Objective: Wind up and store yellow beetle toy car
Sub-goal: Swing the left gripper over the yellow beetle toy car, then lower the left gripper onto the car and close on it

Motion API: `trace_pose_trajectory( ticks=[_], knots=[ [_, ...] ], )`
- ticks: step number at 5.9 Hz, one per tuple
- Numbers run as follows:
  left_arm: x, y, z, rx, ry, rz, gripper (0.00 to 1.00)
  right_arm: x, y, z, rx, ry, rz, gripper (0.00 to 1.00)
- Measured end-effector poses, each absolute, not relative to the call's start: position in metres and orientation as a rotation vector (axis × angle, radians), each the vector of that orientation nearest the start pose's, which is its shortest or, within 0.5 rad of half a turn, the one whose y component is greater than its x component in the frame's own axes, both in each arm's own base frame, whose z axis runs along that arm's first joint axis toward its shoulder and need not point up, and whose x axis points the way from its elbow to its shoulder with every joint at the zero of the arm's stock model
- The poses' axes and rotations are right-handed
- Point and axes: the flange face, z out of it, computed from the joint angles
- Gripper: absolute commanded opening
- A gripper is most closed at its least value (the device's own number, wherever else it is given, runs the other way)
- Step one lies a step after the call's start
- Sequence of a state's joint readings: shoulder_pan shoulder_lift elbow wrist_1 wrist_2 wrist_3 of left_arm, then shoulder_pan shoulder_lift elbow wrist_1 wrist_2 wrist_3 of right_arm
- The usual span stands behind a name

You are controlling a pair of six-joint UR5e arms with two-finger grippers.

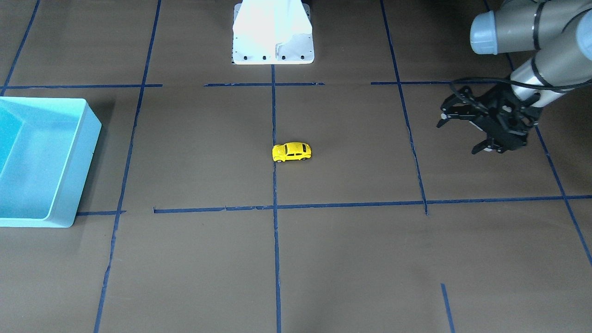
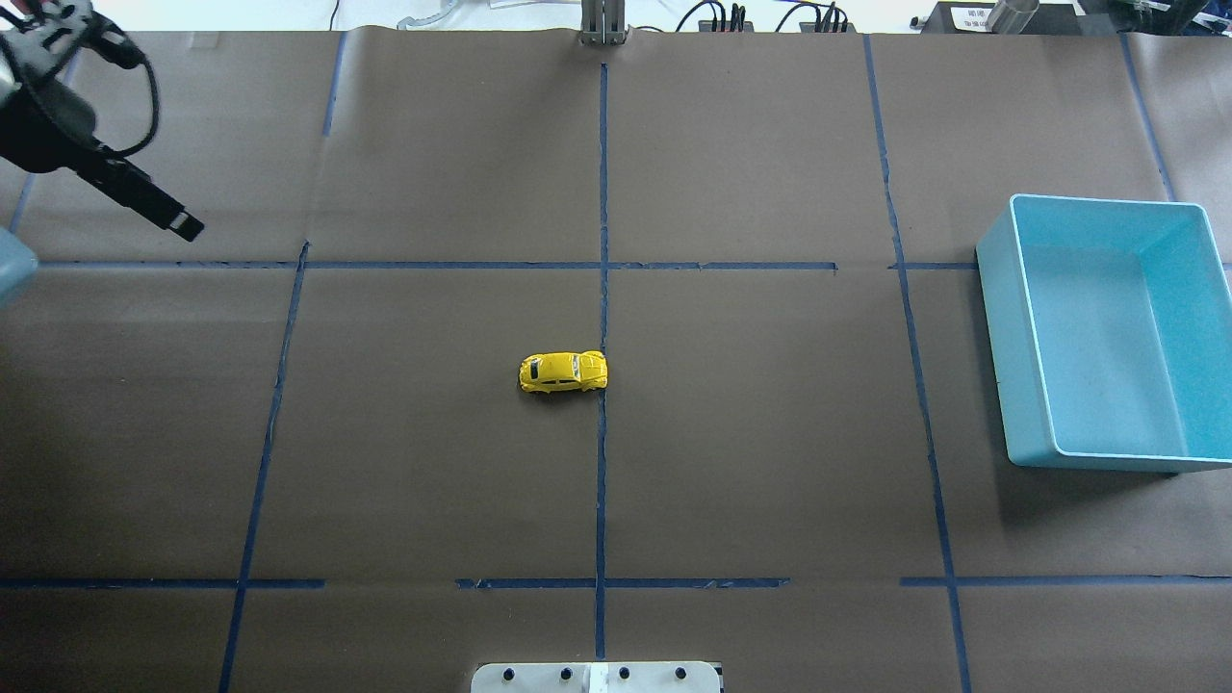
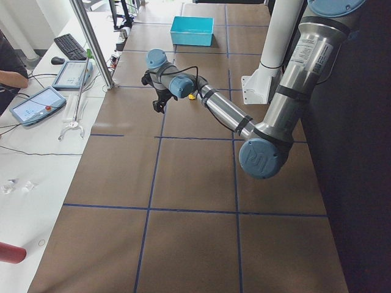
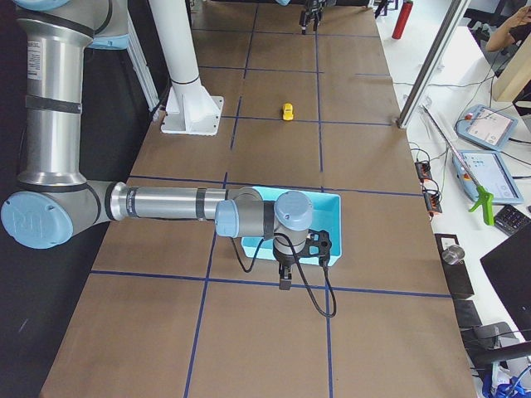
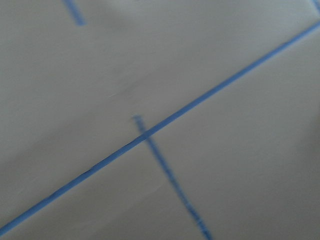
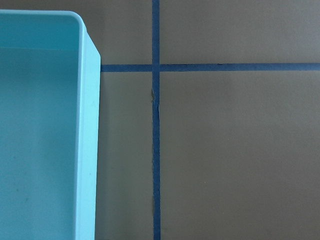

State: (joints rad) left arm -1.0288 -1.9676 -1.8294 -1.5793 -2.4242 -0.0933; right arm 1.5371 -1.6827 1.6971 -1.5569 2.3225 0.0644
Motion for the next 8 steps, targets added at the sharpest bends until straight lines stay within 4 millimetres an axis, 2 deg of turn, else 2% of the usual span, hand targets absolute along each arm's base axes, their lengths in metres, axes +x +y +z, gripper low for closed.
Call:
trace_pose_trajectory(
  ticks=[2, 3, 4, 5, 6, 7, 8],
  knots=[
    [0.357, -0.504, 0.235, 0.43, 0.983, 0.872, 1.0, 0.05, -0.448, 0.65, -0.011, -0.752, 0.02, 1.0],
    [0.414, -0.479, 0.194, 0.501, 0.943, 0.948, 1.0, 0.05, -0.448, 0.65, -0.012, -0.752, 0.02, 1.0],
    [0.464, -0.464, 0.147, 0.554, 0.924, 1.001, 1.0, 0.05, -0.448, 0.65, -0.012, -0.752, 0.02, 1.0],
    [0.507, -0.46, 0.097, 0.553, 0.912, 1.034, 1.0, 0.05, -0.448, 0.65, -0.012, -0.752, 0.019, 1.0],
    [0.535, -0.453, 0.061, 0.502, 0.877, 1.071, 1.0, 0.05, -0.448, 0.65, -0.012, -0.752, 0.02, 1.0],
    [0.549, -0.445, 0.042, 0.472, 0.801, 1.154, 1.0, 0.05, -0.448, 0.65, -0.013, -0.752, 0.021, 1.0],
    [0.554, -0.442, 0.038, 0.485, 0.694, 1.274, 1.0, 0.05, -0.448, 0.651, -0.013, -0.752, 0.021, 1.0]
  ],
)
